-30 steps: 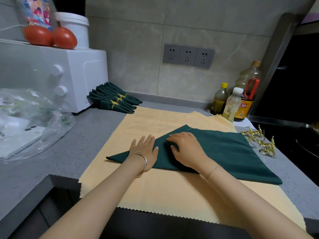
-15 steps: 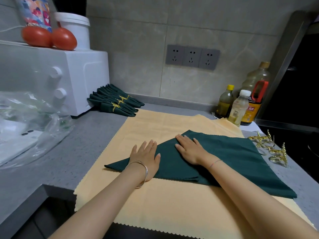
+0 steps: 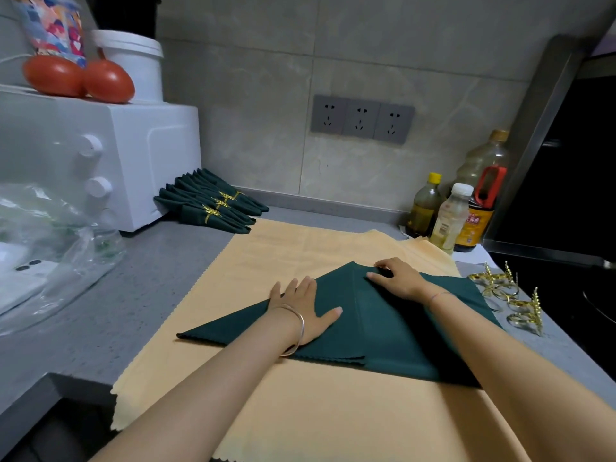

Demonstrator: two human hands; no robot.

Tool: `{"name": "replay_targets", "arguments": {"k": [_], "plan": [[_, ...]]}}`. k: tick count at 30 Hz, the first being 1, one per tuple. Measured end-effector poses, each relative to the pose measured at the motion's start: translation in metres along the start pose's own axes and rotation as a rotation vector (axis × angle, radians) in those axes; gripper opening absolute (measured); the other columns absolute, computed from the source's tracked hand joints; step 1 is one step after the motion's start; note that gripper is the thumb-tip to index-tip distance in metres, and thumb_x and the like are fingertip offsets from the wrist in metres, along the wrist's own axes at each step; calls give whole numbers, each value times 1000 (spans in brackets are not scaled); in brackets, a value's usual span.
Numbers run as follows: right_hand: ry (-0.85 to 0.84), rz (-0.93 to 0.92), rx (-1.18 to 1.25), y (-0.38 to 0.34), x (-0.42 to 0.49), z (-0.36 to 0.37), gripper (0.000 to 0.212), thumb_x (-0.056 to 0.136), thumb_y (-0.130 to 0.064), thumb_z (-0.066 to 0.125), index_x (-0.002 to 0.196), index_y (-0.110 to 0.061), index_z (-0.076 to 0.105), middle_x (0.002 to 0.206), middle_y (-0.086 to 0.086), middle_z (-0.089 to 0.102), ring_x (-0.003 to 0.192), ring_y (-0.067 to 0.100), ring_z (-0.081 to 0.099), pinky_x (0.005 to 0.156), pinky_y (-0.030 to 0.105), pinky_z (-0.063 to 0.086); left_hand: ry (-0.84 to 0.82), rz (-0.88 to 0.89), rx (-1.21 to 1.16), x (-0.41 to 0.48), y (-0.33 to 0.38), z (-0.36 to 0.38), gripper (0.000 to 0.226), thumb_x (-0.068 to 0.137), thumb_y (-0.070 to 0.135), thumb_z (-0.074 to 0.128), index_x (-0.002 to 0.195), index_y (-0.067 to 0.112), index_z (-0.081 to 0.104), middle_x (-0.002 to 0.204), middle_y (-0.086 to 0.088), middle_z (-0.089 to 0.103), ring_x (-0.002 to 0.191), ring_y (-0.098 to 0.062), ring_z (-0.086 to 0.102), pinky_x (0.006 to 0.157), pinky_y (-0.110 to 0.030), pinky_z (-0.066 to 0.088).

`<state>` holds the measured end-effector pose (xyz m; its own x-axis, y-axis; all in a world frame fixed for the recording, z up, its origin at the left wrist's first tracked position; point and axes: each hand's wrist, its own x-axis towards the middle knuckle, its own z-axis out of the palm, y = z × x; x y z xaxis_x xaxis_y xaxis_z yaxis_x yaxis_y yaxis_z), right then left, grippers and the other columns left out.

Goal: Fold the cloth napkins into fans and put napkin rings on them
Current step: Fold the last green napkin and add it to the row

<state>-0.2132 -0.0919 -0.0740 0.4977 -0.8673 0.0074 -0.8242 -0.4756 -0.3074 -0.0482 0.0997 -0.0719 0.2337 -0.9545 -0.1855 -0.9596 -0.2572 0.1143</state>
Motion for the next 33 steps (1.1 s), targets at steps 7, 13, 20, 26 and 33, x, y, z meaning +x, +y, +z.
{"name": "replay_targets", "arguments": {"k": [7, 13, 20, 26, 33], "plan": [[84, 18, -112, 12, 9, -11, 61, 73, -76, 52, 103, -23, 50, 110, 1, 57, 103, 21, 50, 94, 39, 38, 95, -7, 13, 9, 21, 18, 82, 92, 68, 10, 152, 15, -9, 160, 1, -11, 147, -20, -13, 118, -47, -8], [-71, 105, -232, 50, 1, -51, 49, 82, -71, 47, 94, -25, 55, 99, -4, 56, 94, 17, 48, 95, 36, 35, 121, -4, 16, 10, 20, 21, 81, 91, 68, 10, 152, 18, -8, 160, 2, -11, 147, -19, -11, 118, -46, -6], [68, 91, -194, 105, -40, -86, 16, 85, -29, 67, 98, -19, 66, 105, 4, 66, 87, 16, 52, 74, 25, 38, 107, 12, 44, 10, 19, 21, 68, 92, 67, 8, 150, 36, -8, 160, 0, -12, 147, -21, -12, 117, -47, -8], [424, -138, 104, 52, -106, -80, 16, 79, -26, 75, 89, -13, 74, 82, -2, 70, 78, 17, 62, 73, 35, 52, 69, 34, 61, 8, 18, 16, 65, 93, 66, 9, 150, 39, -7, 160, 0, -11, 147, -23, -12, 117, -48, -8], [549, -508, -223, -14, -163, -8, 15, 83, -35, 63, 79, -26, 75, 69, -10, 64, 65, 15, 61, 49, 26, 46, 53, 37, 81, 5, 18, 11, 65, 94, 65, 10, 151, 38, -5, 160, -1, -9, 147, -24, -11, 116, -49, -8]]}}
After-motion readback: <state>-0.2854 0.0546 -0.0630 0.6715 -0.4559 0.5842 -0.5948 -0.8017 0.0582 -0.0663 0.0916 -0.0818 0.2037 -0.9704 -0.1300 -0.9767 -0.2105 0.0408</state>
